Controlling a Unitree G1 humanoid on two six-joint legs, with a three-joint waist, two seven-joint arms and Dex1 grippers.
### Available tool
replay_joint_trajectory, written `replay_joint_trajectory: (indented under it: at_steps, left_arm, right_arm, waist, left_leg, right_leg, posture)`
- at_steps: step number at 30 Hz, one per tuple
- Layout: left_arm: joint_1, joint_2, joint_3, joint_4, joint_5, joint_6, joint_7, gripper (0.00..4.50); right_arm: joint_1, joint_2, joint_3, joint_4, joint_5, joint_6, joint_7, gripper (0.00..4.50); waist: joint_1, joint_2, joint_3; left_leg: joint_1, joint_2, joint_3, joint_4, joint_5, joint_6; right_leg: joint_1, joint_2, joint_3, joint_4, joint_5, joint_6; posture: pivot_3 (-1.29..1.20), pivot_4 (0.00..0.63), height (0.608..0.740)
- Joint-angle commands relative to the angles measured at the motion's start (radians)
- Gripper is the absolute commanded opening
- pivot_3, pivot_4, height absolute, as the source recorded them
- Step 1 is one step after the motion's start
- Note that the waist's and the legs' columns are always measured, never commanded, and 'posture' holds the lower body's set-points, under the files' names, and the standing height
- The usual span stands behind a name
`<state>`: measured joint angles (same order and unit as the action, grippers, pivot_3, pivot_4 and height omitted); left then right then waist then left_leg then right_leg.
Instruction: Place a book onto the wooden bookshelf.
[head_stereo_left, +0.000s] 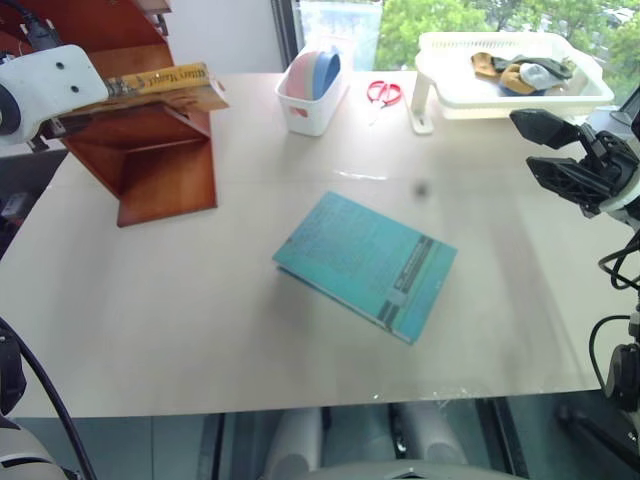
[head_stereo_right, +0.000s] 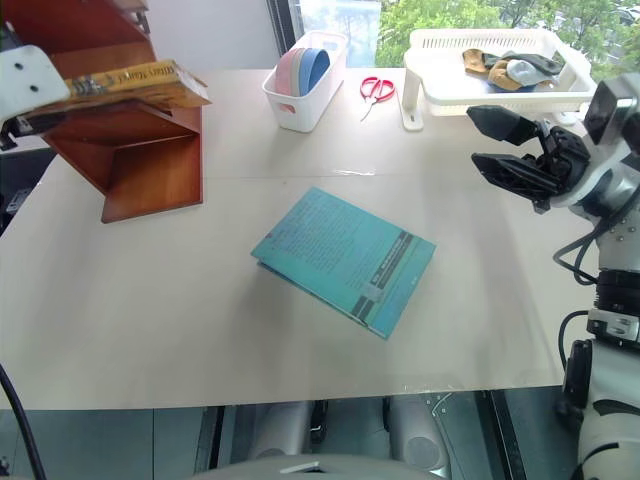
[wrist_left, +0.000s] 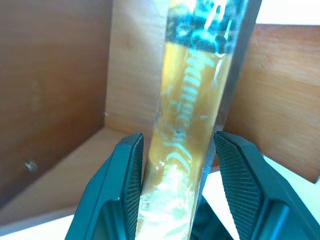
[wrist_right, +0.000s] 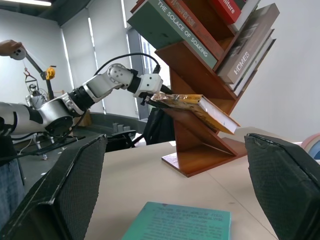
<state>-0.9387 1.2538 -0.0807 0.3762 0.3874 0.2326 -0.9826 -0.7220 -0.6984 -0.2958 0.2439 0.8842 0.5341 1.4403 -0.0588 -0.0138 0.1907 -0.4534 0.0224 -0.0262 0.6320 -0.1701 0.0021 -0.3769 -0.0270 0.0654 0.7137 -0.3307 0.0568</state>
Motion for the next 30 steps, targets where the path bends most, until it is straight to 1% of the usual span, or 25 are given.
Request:
replay_joint_trajectory:
  at_steps: [1, 7, 11, 16, 20, 24, 27, 30]
  left_arm:
    - [-0.022, 0.036, 0.029, 0.014, -0.003, -0.012, 0.008, 2.42]
    - [-0.046, 0.063, 0.041, 0.021, -0.010, -0.016, -0.003, 2.42]
    - [-0.087, 0.109, 0.034, 0.048, 0.002, -0.009, -0.029, 2.42]
    - [-0.080, 0.138, 0.034, 0.050, -0.006, 0.005, -0.044, 2.42]
    - [-0.048, 0.156, 0.049, 0.025, -0.030, 0.061, -0.087, 2.42]
    - [0.037, 0.193, 0.071, -0.025, -0.058, 0.157, -0.150, 2.42]
    - [0.084, 0.212, 0.092, -0.045, -0.066, 0.205, -0.149, 2.42]
    - [0.115, 0.222, 0.119, -0.052, -0.073, 0.219, -0.112, 2.42]
  right_arm:
    - [0.006, 0.001, -0.041, -0.047, 0.018, -0.013, -0.012, 4.50]
    - [0.001, 0.017, -0.030, -0.078, 0.023, 0.001, -0.044, 4.50]
    - [-0.016, 0.029, -0.022, -0.091, 0.024, 0.007, -0.066, 4.50]
    - [-0.021, 0.034, -0.017, -0.084, 0.018, 0.002, -0.064, 4.50]
    - [-0.026, 0.037, -0.016, -0.069, 0.015, -0.004, -0.055, 4.50]
    - [-0.030, 0.038, -0.015, -0.053, 0.008, -0.014, -0.045, 4.50]
    - [-0.030, 0.037, -0.017, -0.048, 0.006, -0.016, -0.038, 4.50]
    - [-0.027, 0.035, -0.021, -0.040, 0.006, -0.019, -0.030, 4.50]
  waist:
    - [-0.001, 0.000, 0.000]
    - [-0.001, 0.000, 0.000]
    - [0.000, -0.001, 0.000]
    - [0.002, -0.001, 0.000]
    - [0.005, -0.001, 0.000]
    - [0.003, -0.001, 0.000]
    - [0.003, -0.001, 0.000]
    - [0.003, -0.001, 0.000]
  left_leg:
    - [0.000, 0.000, 0.000, 0.000, 0.000, 0.000]
    - [0.000, 0.000, 0.000, 0.000, 0.000, 0.000]
    - [-0.001, 0.000, 0.000, 0.000, 0.000, 0.000]
    - [0.000, 0.000, 0.001, 0.000, 0.000, 0.000]
    - [0.000, 0.000, 0.001, 0.001, 0.000, 0.000]
    - [0.000, 0.000, 0.001, 0.001, 0.000, 0.000]
    - [0.000, 0.000, 0.001, 0.001, 0.000, 0.000]
    - [0.000, 0.000, 0.001, 0.001, 0.000, 0.000]
  right_leg:
    - [0.000, 0.000, 0.000, 0.000, 0.000, 0.000]
    - [0.000, 0.000, 0.000, 0.000, 0.000, 0.000]
    - [0.000, 0.000, 0.000, 0.000, 0.000, 0.000]
    - [0.000, 0.000, 0.000, 0.000, 0.000, 0.000]
    - [0.000, 0.000, -0.001, 0.000, 0.000, 0.000]
    - [0.000, 0.000, -0.001, 0.000, 0.000, 0.000]
    - [0.000, 0.000, -0.001, 0.001, 0.000, 0.000]
    - [0.000, 0.000, -0.001, 0.001, 0.000, 0.000]
  posture:
    - [0.00, 0.150, 0.740]
    - [0.00, 0.150, 0.740]
    - [0.00, 0.150, 0.740]
    - [0.00, 0.150, 0.740]
    - [0.00, 0.150, 0.740]
    - [0.00, 0.150, 0.740]
    - [0.00, 0.150, 0.740]
    - [0.00, 0.150, 0.740]
